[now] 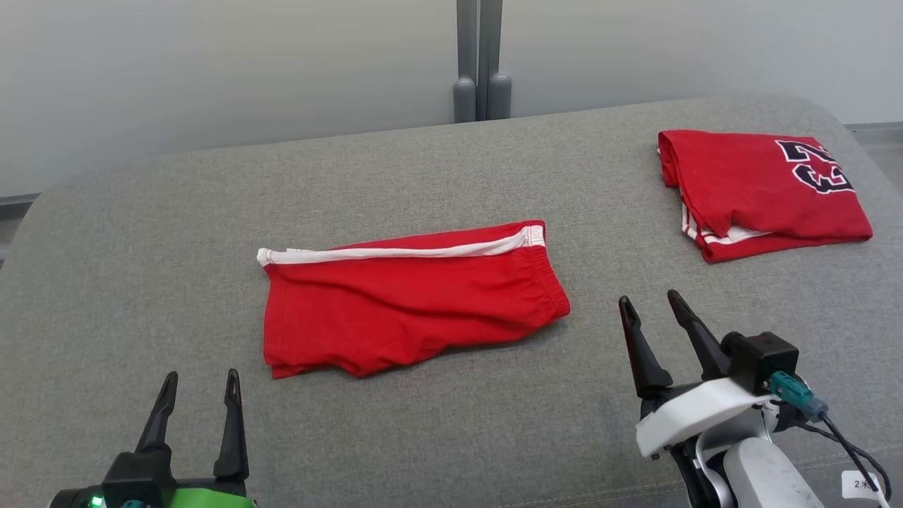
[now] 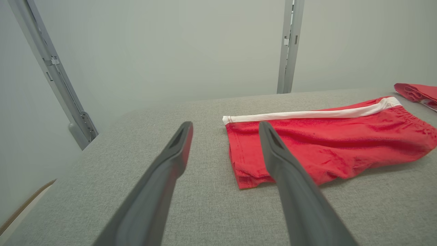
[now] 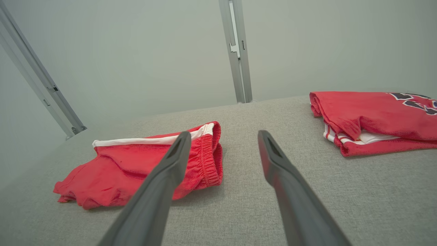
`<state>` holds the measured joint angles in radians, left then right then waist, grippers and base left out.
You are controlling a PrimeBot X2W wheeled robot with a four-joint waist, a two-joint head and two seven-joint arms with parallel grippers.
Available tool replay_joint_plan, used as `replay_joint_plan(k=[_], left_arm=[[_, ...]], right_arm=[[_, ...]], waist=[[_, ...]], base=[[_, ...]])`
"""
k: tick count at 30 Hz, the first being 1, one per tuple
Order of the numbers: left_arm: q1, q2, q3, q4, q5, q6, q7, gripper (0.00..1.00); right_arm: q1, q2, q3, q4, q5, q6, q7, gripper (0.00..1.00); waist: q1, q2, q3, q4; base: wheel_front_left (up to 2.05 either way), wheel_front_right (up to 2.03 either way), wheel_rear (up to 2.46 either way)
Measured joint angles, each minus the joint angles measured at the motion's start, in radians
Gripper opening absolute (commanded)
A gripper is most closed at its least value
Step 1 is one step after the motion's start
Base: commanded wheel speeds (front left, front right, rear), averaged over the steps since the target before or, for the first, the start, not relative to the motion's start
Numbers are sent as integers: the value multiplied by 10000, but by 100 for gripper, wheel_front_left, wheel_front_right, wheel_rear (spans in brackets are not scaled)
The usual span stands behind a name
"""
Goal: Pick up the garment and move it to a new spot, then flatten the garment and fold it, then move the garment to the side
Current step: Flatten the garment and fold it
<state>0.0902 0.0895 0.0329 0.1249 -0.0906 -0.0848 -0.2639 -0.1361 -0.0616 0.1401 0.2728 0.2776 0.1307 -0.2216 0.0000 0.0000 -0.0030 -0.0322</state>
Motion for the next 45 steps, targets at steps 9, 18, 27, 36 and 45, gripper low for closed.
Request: replay_joint_plan(k=[9,18,27,36,45], left_arm=[[-198,-10,-138,-4,56,-31,0,100],[-706,-92,-525,13,121,-90,0,100],[-1120,-136,-736,213,107,-161,0,100],[-1382,-171,-899,322,107,-207,0,100],[-1424,-209,-945,309,107,-205,0,100]], right_arm=[[-1109,-128,324,420,-13,0,98,100],[-2909,-207,606,2525,142,0,531,100],[-4637,-268,566,5308,397,0,424,100],[-5535,-278,408,7979,631,2,612,100],[-6063,-290,267,9597,744,2,846,100]], waist=[[0,0,103,212],[0,0,474,853],[0,0,961,1635],[0,0,1275,2295],[0,0,1492,2522]], base=[[0,0,0],[0,0,0],[0,0,0],[0,0,0],[0,0,0]])
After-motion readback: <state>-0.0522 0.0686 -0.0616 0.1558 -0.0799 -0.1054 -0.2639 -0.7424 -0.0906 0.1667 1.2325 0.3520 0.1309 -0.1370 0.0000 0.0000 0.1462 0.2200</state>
